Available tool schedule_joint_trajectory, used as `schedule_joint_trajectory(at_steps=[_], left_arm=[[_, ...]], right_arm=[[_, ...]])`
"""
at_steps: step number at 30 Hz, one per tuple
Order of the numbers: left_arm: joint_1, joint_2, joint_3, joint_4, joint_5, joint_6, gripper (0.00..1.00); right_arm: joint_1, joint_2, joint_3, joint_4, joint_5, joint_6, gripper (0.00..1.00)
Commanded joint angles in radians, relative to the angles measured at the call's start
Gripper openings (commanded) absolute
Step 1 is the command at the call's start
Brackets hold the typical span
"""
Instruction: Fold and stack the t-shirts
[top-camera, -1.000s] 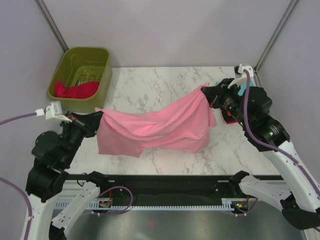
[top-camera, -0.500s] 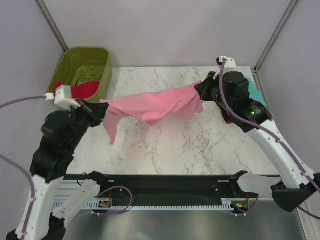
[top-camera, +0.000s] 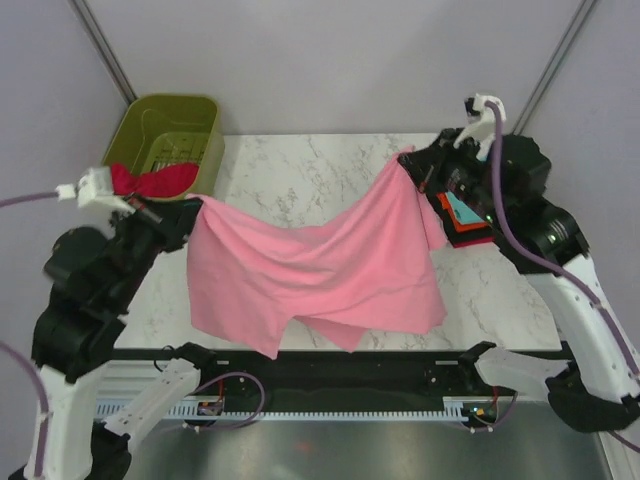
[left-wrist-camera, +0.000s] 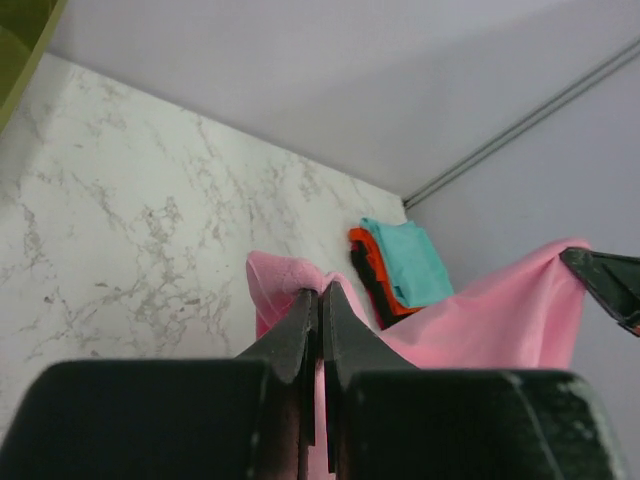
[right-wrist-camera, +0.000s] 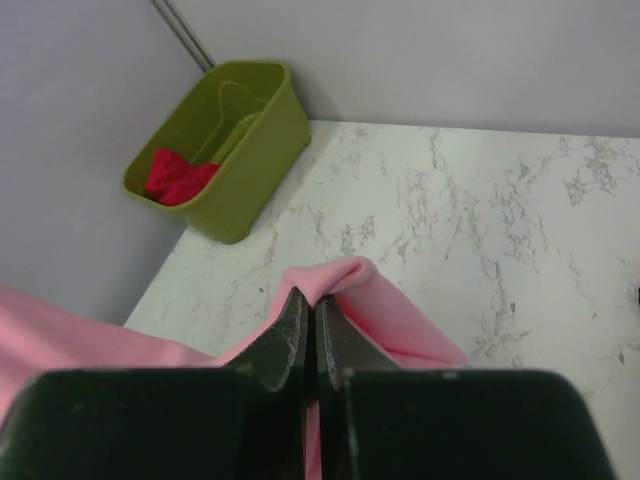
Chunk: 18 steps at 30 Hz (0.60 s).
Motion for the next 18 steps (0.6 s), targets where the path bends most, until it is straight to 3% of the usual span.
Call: schedule_joint_trajectory(at_steps=[1, 3, 4, 6, 7, 9, 10, 13, 18], left_arm=[[0.0, 0.206, 0.033, -0.001, -0.07, -0.017, 0.02], [0.002, 0.325, 0.045, 0.035, -0.102, -0.008, 0.02], [0.011, 0.367, 0.048, 0.048, -0.121, -0.007, 0.04], [0.046, 0.532, 0.074, 0.072, -0.081, -0.008, 0.3], [0.106, 0.603, 0.091, 0.074, 0.031, -0.013, 0.65], [0.164, 0.717, 0.137, 0.066, 0.19, -0.011, 0.79], [0.193, 0.801, 0.146, 0.065, 0.266, -0.01, 0.88], [0.195, 0.811, 0.099, 0.092, 0.235, -0.003, 0.98], [0.195, 0.699, -0.133, 0.193, 0.233, 0.0, 0.97]], right_arm=[[-0.004, 0.208, 0.106, -0.022, 0.063, -0.024, 0.1], [-0.008, 0.293, 0.135, -0.019, 0.07, -0.033, 0.39], [-0.021, 0.381, 0.166, -0.017, 0.065, -0.036, 0.67], [-0.027, 0.457, 0.192, -0.029, 0.062, -0.039, 0.81], [-0.027, 0.492, 0.185, -0.039, 0.038, -0.044, 0.85], [-0.025, 0.481, 0.125, -0.022, 0.013, -0.045, 0.85], [-0.024, 0.43, 0.014, 0.036, 0.01, -0.044, 0.85], [-0.025, 0.325, -0.19, 0.087, 0.056, -0.053, 0.85], [-0.024, 0.177, -0.45, 0.138, 0.094, -0.042, 0.82]])
